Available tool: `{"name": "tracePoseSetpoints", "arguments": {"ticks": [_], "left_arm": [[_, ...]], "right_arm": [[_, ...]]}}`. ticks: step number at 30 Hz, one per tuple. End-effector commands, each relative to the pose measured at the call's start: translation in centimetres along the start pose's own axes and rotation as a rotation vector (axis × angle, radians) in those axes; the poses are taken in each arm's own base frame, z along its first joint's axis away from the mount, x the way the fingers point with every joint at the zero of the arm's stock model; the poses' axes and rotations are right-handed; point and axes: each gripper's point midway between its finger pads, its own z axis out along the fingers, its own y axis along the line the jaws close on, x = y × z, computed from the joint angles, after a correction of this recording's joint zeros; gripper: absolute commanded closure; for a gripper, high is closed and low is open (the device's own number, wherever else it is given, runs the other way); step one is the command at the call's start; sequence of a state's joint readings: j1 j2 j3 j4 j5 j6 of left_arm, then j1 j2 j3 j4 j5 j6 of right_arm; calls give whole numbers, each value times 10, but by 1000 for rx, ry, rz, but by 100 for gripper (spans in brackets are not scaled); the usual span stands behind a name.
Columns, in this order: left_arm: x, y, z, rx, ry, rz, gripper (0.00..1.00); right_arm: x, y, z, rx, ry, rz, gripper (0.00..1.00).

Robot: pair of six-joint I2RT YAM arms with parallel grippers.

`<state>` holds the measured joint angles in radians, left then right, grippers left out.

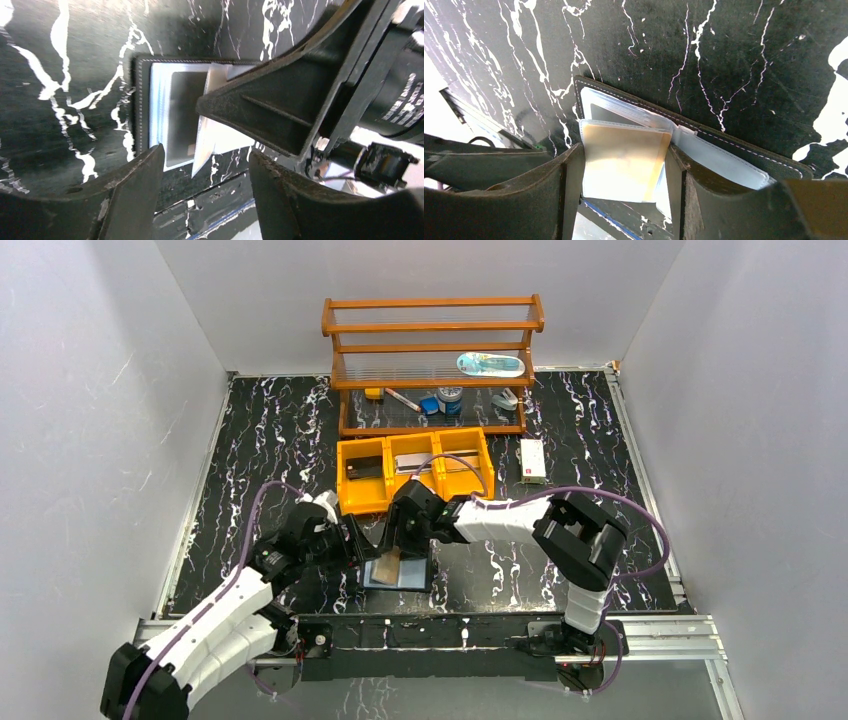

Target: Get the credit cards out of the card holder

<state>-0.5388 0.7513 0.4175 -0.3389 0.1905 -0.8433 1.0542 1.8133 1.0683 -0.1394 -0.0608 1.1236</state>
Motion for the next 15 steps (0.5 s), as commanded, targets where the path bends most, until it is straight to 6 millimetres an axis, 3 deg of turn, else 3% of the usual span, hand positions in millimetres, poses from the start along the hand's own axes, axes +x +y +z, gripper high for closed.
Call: {"name": "tracePoseSetpoints", "arguments": {"ticks": [1,10,15], "left_arm": [[20,-25,3,161,134,48,42],[38,-25,15,173,266,57,59],[37,-19,20,136,263,53,68]], "right_arm": [[13,-2,2,-49,44,37,37],[14,-5,1,-72,53,53,38],[13,-4,-1,-80,51,55,38]]}}
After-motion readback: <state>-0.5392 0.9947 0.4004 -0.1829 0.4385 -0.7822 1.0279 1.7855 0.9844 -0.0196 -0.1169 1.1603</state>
